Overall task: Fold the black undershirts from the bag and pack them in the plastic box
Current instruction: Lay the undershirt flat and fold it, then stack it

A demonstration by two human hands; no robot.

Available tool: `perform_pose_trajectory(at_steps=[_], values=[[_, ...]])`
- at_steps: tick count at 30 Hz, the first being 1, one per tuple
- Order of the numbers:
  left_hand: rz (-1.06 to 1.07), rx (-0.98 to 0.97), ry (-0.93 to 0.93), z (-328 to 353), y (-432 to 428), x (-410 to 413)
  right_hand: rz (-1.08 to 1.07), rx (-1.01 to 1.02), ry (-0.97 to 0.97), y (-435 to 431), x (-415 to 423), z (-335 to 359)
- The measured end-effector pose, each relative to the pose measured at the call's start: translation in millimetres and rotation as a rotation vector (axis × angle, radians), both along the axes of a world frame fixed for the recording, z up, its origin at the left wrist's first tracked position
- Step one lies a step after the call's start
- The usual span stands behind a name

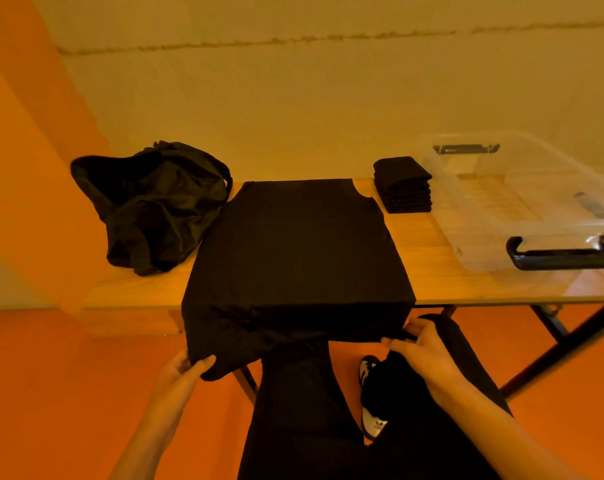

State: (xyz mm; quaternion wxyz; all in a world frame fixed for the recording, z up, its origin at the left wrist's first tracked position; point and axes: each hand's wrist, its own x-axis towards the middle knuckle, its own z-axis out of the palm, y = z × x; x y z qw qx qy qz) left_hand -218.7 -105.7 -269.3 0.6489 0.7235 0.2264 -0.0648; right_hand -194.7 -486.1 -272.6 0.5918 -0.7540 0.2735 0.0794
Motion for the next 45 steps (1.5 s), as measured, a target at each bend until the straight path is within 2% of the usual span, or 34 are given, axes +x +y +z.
perform_pose_trajectory(at_steps=[3, 6, 16, 20, 26, 31, 33, 37, 40, 43, 45], values=[[-0.017, 0.007, -0.026, 1, -1, -3, 0.070, -0.072, -0.008, 6, 8, -4], [-0.010, 0.019, -0.033, -7, 7, -6, 0.024, -0.155, -0.026, 7, 6, -5], [0.064, -0.044, -0.165, 8, 6, -13, -0.155, 0.098, -0.142, 0, -31, 12], [0.128, -0.048, -0.265, 14, 2, -18, -0.152, 0.144, -0.161, 1, -44, 26], [0.113, 0.095, -0.377, 12, 12, -36, -0.043, 0.182, -0.184, -15, -67, 46], [0.144, 0.230, -0.366, 15, 14, -41, 0.015, -0.104, -0.278, -29, -74, 49], [0.154, 0.245, -0.397, 17, 9, -43, 0.005, -0.153, -0.332, -31, -75, 48], [0.126, 0.161, -0.387, 21, 6, -49, -0.029, 0.012, -0.275, -32, -72, 46], [0.027, 0.103, -0.373, 28, 8, -57, -0.051, 0.263, -0.179, -39, -67, 49], [-0.044, 0.027, -0.354, 44, 6, -65, -0.049, 0.454, -0.187, -50, -65, 55], [-0.081, 0.044, -0.363, 55, 4, -70, 0.002, 0.493, -0.245, -54, -66, 60]])
